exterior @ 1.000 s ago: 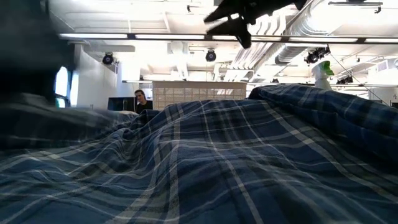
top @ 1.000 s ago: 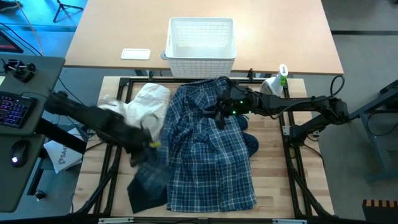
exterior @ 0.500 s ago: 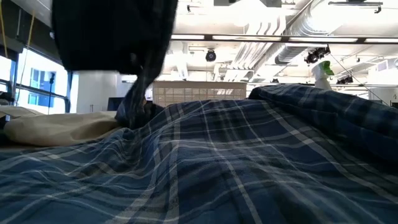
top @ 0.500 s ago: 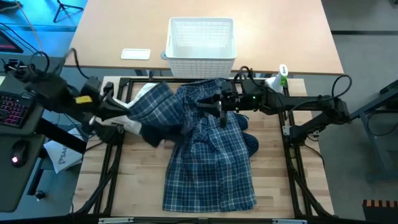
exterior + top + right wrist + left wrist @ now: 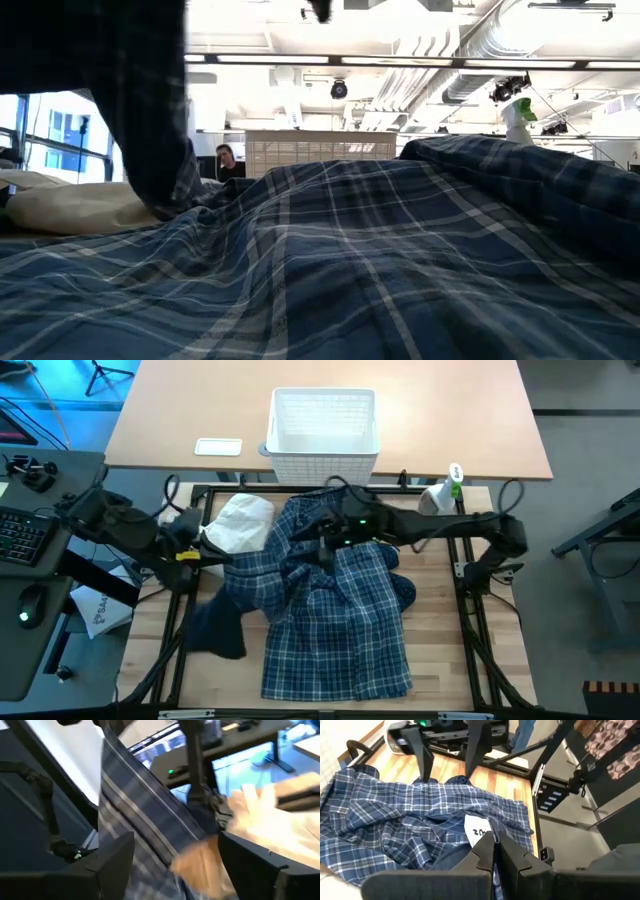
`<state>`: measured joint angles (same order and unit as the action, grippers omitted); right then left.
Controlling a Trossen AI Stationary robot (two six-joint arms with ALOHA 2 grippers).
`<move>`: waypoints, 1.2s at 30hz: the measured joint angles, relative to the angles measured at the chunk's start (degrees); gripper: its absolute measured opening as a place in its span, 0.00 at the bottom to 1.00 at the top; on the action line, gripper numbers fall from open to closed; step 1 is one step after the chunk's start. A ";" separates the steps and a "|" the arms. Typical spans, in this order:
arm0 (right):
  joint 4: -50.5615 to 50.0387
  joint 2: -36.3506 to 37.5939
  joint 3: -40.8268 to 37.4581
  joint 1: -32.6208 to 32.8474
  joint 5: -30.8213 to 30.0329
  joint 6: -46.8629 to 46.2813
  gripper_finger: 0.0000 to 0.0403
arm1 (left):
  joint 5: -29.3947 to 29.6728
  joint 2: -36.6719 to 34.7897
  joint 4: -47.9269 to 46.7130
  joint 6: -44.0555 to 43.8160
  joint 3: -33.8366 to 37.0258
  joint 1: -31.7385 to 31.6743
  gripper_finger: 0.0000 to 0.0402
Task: Fold laundry
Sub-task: Fold the blue plaid flannel shirt
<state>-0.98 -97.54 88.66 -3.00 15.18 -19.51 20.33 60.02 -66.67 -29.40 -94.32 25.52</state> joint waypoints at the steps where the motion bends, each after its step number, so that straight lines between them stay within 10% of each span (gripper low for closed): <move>1: -0.02 -1.71 2.63 0.13 0.51 0.51 0.71 | -0.19 0.46 0.00 0.07 0.00 0.00 0.00; 18: -22.73 -24.69 40.19 0.10 20.91 11.01 0.61 | -2.27 3.70 -0.05 -0.15 -0.02 0.00 0.00; 29: -27.15 -24.83 40.57 2.96 22.64 12.07 0.05 | -2.36 3.56 -9.73 -13.40 -0.02 0.00 0.04; 36: -33.50 -23.43 45.37 4.36 15.71 11.73 0.01 | -7.27 1.12 -23.98 -30.22 0.05 1.21 0.21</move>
<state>-34.48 -120.97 134.03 1.36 30.89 -7.78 13.06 61.14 -90.64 -59.63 -94.28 26.73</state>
